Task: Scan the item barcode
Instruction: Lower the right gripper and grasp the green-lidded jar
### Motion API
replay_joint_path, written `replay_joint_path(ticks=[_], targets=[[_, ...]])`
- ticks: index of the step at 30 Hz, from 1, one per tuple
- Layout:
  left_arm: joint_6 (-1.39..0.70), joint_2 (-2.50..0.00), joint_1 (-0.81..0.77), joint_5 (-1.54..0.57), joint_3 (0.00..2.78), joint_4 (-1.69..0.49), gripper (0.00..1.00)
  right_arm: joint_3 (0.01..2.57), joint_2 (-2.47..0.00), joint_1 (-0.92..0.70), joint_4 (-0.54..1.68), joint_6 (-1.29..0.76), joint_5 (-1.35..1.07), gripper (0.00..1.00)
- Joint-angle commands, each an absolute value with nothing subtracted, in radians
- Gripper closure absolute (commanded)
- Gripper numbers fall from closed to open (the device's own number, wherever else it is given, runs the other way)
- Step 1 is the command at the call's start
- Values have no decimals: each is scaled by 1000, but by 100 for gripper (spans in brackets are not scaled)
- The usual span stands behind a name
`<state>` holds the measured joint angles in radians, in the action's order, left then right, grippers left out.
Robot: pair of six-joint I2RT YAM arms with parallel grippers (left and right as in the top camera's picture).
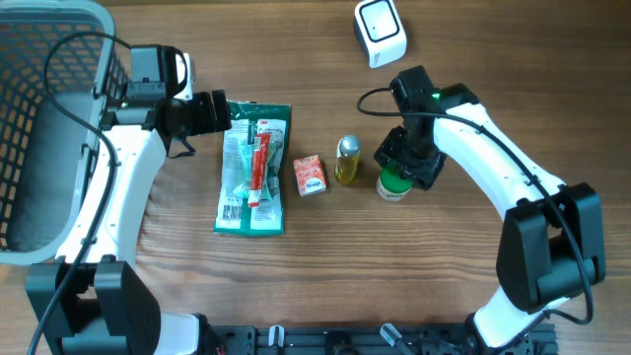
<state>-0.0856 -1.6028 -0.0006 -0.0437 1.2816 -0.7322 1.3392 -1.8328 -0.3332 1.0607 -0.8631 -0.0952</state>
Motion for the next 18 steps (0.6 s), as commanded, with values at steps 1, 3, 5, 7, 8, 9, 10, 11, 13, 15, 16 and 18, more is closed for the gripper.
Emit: replay_joint_path(ticks=[1, 3, 5, 7, 8, 9, 10, 11, 13, 15, 16, 18], targets=[[-67, -1599, 3, -52, 1289, -730, 0, 1333, -1852, -327, 1059, -676, -26, 36], [-67, -1599, 3, -52, 1289, -730, 0, 1336, -1852, -320, 1055, -654, -2, 35], [-67, -1599, 3, -52, 1289, -730, 0, 1359, -1852, -301, 1058, -654, 0, 28], [-67, -1599, 3, -52, 1289, -730, 0, 1396, -1850, -282, 1078, -643, -1, 14], [-67, -1599, 3, -52, 1289, -730, 0, 1415, -1848, -273, 1090, -623, -1, 0], [-67, -1599, 3, -52, 1289, -730, 0, 1434, -1847, -266, 1115, -624, -5, 0], [-67, -1599, 3, -52, 1289, -730, 0, 1442, -1847, -264, 1125, -625, -33, 0], [-67, -1599, 3, -52, 1289, -730, 0, 1442, -1847, -264, 1125, -628, -68, 0], [-67, -1599, 3, -52, 1289, -730, 0, 1439, -1848, -264, 1139, -623, -162, 0], [-67, -1599, 3, -52, 1289, -730, 0, 1439, -1848, -264, 1167, -624, -204, 1], [-67, -1599, 3, -52, 1289, -730, 0, 1433, -1848, -264, 1168, -644, -201, 2], [-67, -1599, 3, -52, 1289, -730, 0, 1418, -1848, -265, 1168, -724, -201, 5]])
